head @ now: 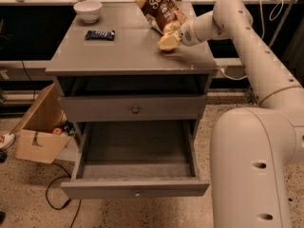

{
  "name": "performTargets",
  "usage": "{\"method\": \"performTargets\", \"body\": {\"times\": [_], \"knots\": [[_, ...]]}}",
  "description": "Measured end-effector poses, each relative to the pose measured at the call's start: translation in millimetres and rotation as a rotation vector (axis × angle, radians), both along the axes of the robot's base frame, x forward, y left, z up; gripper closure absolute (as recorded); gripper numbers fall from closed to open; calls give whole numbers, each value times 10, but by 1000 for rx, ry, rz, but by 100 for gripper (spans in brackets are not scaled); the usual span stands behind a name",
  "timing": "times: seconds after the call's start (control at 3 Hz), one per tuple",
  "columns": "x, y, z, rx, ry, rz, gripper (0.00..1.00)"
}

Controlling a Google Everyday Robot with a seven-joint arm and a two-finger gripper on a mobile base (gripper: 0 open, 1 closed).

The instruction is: Pick orange from middle drawer and place on counter

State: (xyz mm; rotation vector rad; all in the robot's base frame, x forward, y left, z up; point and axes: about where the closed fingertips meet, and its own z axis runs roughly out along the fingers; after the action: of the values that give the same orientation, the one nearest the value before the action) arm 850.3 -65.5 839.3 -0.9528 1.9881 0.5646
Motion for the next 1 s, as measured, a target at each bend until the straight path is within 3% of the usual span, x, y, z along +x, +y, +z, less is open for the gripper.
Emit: {"method": "performTargets", "body": {"times": [0.67, 1.0], "knots": [[-64, -35, 163, 7, -46, 24, 0], [-157, -177, 402, -25, -98, 14, 0]]}}
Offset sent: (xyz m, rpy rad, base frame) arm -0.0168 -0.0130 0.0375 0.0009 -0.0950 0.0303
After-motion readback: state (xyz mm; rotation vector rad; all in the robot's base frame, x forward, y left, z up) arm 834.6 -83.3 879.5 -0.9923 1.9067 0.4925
